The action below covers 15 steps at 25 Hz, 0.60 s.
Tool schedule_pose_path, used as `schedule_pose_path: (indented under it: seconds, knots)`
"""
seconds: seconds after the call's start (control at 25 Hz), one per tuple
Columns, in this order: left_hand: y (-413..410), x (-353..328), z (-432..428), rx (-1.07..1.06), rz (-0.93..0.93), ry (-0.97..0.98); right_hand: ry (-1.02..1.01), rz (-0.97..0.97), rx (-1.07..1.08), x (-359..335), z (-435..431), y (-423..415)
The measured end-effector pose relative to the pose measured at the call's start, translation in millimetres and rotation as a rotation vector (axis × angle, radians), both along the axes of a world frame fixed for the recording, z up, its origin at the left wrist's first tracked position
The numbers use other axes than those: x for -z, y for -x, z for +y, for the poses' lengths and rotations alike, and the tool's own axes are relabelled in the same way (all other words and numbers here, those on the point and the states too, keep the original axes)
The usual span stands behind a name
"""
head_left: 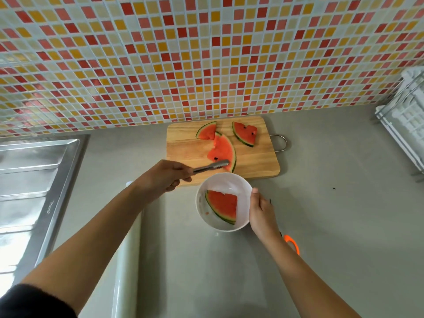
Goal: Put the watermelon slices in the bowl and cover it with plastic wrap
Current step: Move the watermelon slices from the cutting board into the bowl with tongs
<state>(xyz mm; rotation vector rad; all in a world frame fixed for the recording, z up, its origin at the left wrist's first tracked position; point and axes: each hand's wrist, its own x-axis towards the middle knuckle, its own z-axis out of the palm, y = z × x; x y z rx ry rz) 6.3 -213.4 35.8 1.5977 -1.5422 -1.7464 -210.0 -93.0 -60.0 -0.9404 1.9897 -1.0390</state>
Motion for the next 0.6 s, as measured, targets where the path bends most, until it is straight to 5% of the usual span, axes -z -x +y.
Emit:
schedule_pose_path:
  seconds: [0.28, 0.6]
  knots:
    - [-28.5, -4.0, 45.3, 0.306, -0.255, 0.006, 0.001, -0.044, -0.012, 0.9, -1.0, 1.2]
    - [20.4, -6.1, 47.8, 0.555, -0.504, 0.282, -0.029, -0.118, 0.022, 3.6, 0.2, 2.5]
